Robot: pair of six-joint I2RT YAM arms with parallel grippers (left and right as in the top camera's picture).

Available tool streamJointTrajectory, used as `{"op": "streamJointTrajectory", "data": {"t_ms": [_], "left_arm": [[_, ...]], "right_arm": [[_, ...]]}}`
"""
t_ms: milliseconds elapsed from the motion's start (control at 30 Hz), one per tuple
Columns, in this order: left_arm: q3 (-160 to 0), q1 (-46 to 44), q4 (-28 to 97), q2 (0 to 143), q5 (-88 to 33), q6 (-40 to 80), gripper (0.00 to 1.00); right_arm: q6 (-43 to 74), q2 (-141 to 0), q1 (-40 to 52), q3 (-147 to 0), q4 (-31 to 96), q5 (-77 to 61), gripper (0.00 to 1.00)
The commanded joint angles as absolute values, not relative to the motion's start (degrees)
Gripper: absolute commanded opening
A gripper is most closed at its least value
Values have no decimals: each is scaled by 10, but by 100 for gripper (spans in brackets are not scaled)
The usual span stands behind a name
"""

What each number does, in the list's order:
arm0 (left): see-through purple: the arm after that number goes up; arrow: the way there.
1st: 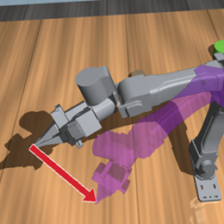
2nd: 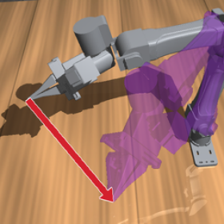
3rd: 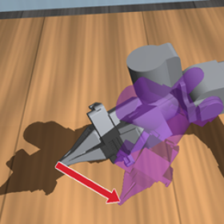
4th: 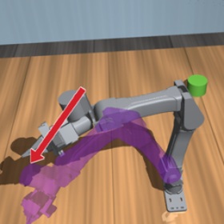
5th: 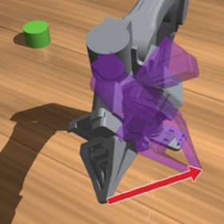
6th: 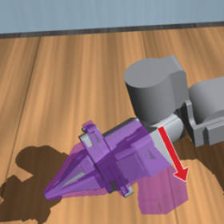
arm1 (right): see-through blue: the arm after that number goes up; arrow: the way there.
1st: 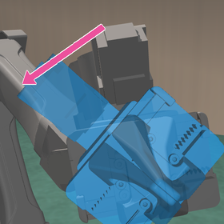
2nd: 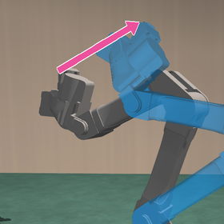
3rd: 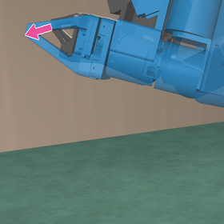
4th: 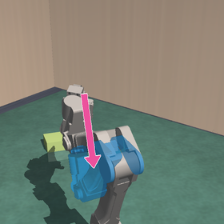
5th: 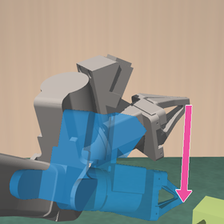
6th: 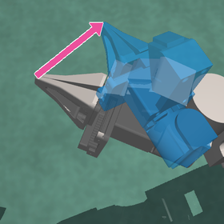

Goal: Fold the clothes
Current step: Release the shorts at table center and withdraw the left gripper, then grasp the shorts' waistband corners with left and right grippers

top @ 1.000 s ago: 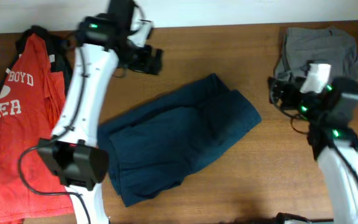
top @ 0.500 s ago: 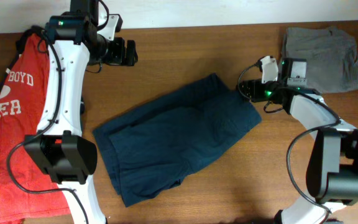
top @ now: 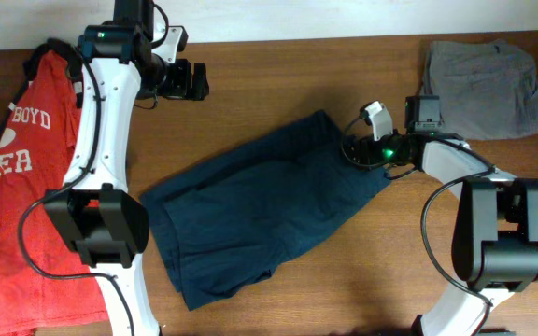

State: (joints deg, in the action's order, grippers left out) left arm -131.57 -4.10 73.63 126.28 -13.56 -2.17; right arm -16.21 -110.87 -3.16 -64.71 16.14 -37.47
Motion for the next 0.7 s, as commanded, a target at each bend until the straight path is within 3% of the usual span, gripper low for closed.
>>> {"op": "streamJointTrajectory", "data": {"t_ms": [0, 67, 200, 367, 667], "left_arm": [[-1318, -41, 729, 1267, -146, -33, 99], [-1318, -41, 728, 1267, -146, -33, 99], [-1318, -41, 733, 1266, -146, -33, 99], [-1318, -41, 815, 1267, -197, -104, 99], [-1286, -91, 967, 1267, -232, -242, 99]], "right_arm": [[-168, -1112, -27, -666, 153, -388, 25], [-143, -1105, -27, -703, 170, -389, 12], [-143, -1087, -27, -787, 250, -388, 6], [-143, -1079, -27, -914, 374, -351, 4], [-146, -1084, -32, -933, 381, -321, 4]]}}
